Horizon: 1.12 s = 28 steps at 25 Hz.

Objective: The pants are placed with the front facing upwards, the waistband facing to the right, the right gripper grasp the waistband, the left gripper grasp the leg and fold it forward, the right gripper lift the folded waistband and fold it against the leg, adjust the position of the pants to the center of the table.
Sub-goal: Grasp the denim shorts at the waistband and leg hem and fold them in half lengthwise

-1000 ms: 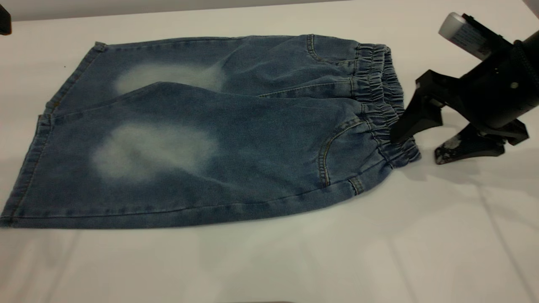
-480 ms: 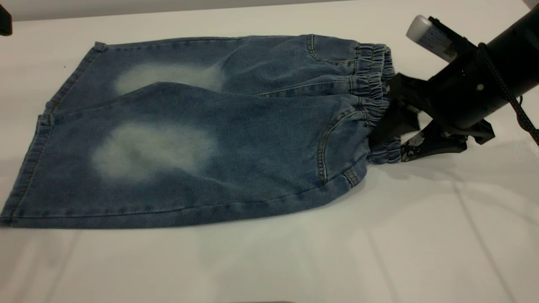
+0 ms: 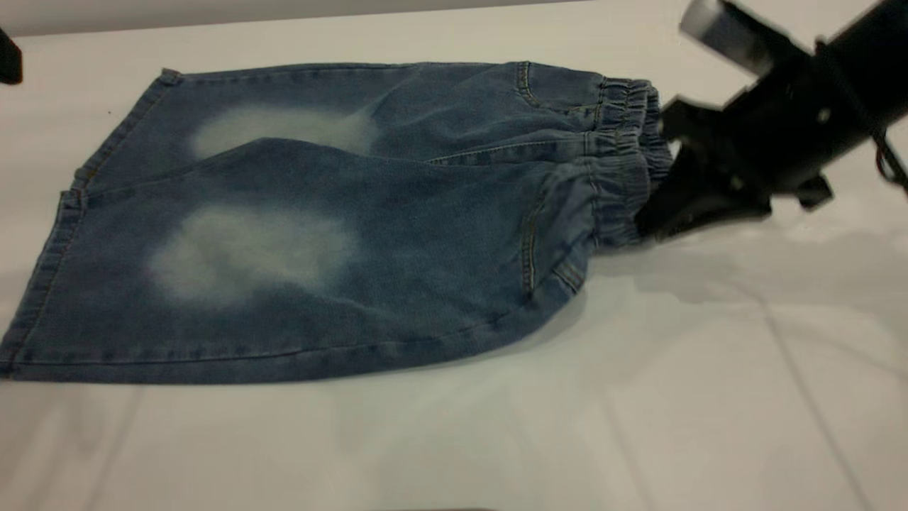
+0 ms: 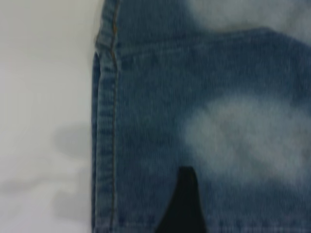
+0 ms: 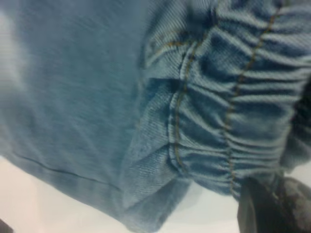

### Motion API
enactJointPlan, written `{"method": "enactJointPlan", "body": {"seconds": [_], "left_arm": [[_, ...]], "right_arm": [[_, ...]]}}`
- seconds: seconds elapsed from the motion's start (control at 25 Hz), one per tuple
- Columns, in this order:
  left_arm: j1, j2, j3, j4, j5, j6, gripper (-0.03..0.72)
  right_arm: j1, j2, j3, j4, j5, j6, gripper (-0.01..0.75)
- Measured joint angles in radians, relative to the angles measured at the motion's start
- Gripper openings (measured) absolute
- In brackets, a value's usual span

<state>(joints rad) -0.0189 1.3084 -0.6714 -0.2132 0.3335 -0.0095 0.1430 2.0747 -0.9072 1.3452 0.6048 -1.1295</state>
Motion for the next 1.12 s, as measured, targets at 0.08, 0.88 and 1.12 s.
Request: {"method": "enactJointPlan", "body": {"seconds": [0.08,0.88,1.12], "left_arm": [[0.0,0.0,0.029,0.0,0.005,0.0,0.587],[0.035,0.217,0.315,-0.001,-0.276,-0.03,0.587],[0.079,0.431,0.212,-0.001,-0.301,-0.021,0.587]], "right_arm": [[0.0,-0.03,-0.012,-0.03,0.008,0.025,0.027],[0.0,-0.063,-0.017,-0.106,0.028,0.066,0.023],[0.0,-0.063,-0.017,-0.118,0.041,0.072,0.023]]}}
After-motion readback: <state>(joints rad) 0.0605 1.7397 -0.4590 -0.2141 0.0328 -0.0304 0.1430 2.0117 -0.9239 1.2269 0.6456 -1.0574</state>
